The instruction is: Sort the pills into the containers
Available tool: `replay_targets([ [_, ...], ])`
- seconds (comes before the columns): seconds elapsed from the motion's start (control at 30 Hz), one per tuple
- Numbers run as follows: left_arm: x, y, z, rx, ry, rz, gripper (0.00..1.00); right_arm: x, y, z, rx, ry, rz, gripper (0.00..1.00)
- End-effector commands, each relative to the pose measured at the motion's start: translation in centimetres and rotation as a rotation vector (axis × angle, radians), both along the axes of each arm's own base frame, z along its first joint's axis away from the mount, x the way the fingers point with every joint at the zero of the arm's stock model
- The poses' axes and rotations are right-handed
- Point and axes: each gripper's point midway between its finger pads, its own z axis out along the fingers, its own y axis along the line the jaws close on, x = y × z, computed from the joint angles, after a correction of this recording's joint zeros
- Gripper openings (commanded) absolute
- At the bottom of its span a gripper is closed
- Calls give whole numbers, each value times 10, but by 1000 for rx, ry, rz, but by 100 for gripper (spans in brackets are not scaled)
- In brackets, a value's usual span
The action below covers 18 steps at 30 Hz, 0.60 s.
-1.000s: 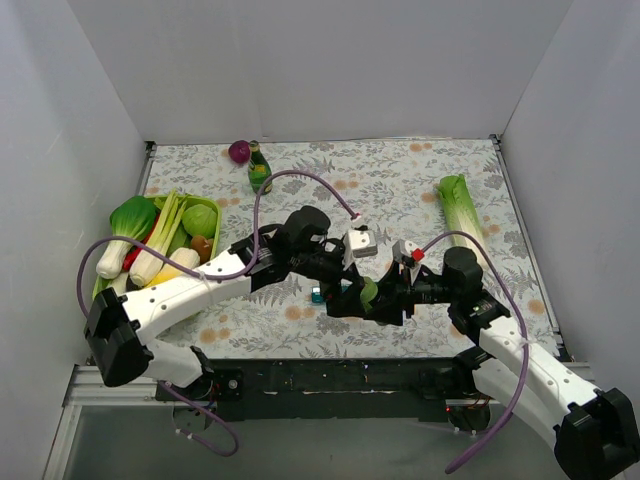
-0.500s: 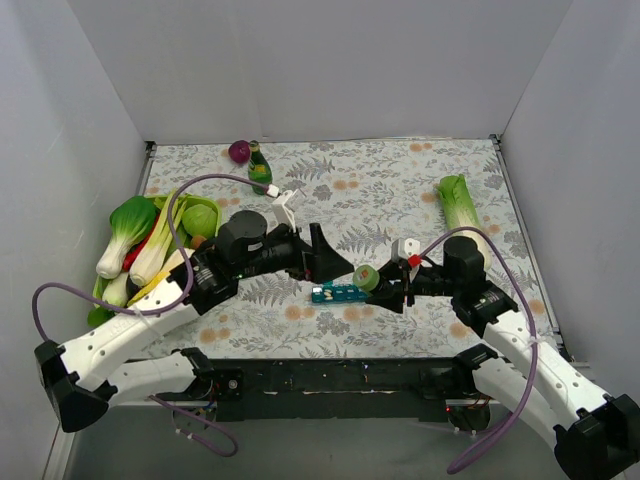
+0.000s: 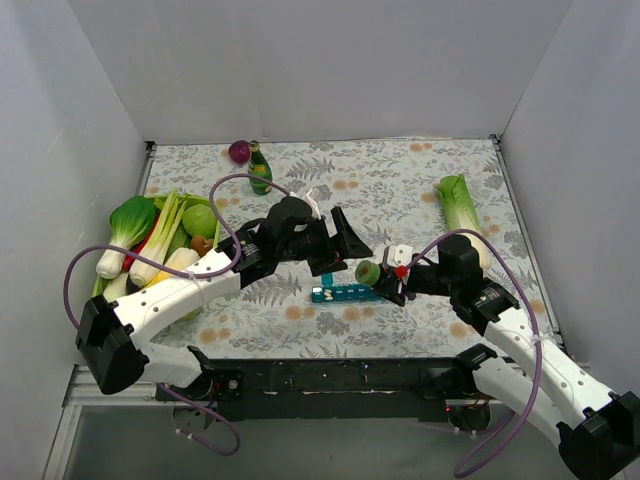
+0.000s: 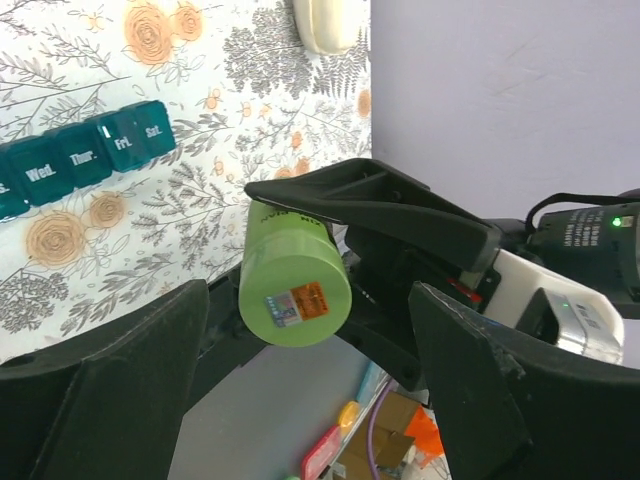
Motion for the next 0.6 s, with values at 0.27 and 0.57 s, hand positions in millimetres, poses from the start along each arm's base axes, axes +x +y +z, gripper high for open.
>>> replay_targets([
  [0.27,-8,-10,0,-9,15,-25,77,9,5,24,41,-59,-13,1],
  [0.57,-16,-25,-8,4,23,-83,61,7,5,22,49,-43,-14,1],
])
